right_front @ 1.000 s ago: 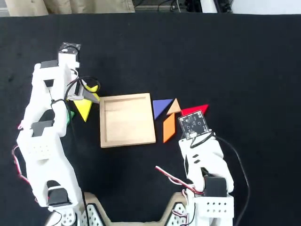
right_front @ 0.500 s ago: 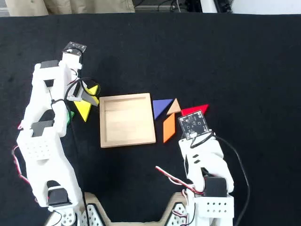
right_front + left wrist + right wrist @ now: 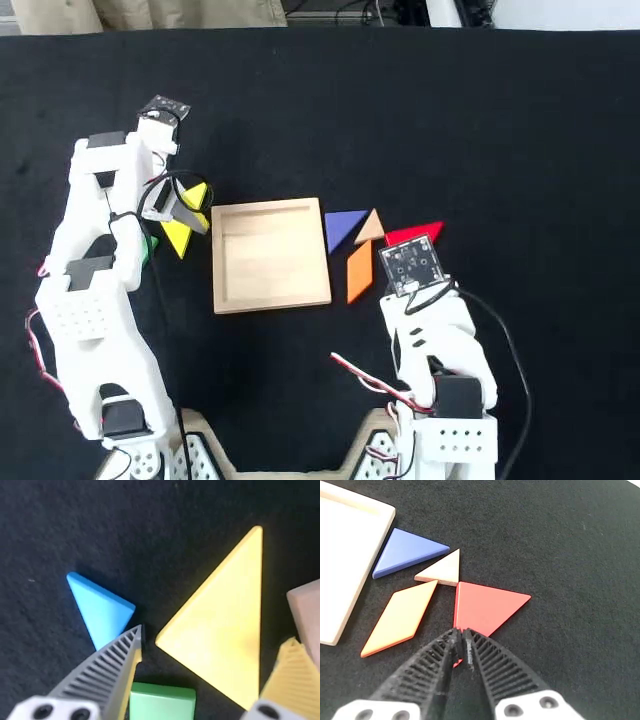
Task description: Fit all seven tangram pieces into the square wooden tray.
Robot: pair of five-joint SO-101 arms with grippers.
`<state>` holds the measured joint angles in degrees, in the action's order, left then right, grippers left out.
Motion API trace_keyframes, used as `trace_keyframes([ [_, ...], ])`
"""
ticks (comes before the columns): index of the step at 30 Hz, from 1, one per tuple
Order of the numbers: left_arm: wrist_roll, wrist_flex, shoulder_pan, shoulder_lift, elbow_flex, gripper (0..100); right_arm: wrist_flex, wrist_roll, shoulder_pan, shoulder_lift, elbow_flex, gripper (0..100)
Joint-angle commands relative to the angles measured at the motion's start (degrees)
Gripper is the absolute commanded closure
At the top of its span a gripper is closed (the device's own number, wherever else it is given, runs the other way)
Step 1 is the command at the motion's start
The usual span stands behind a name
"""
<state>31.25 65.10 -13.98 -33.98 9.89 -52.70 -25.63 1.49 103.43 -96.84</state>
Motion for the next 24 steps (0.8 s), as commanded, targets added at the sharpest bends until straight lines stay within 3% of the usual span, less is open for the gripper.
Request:
trace_keyframes([
  [1, 1.8, -0.6, 0.7, 0.7, 0.4, 60, 0.0, -0.4, -0.9, 1.3, 0.1, 98.4],
  [20, 1.5, -0.2, 2.6, 0.6, 0.0, 60, 0.0, -0.4, -0.8, 1.3, 0.1, 98.5],
  [24, 1.7, -0.2, 2.6, 0.6, 0.0, 66, 0.0, -0.4, -0.8, 1.3, 0.1, 98.5],
])
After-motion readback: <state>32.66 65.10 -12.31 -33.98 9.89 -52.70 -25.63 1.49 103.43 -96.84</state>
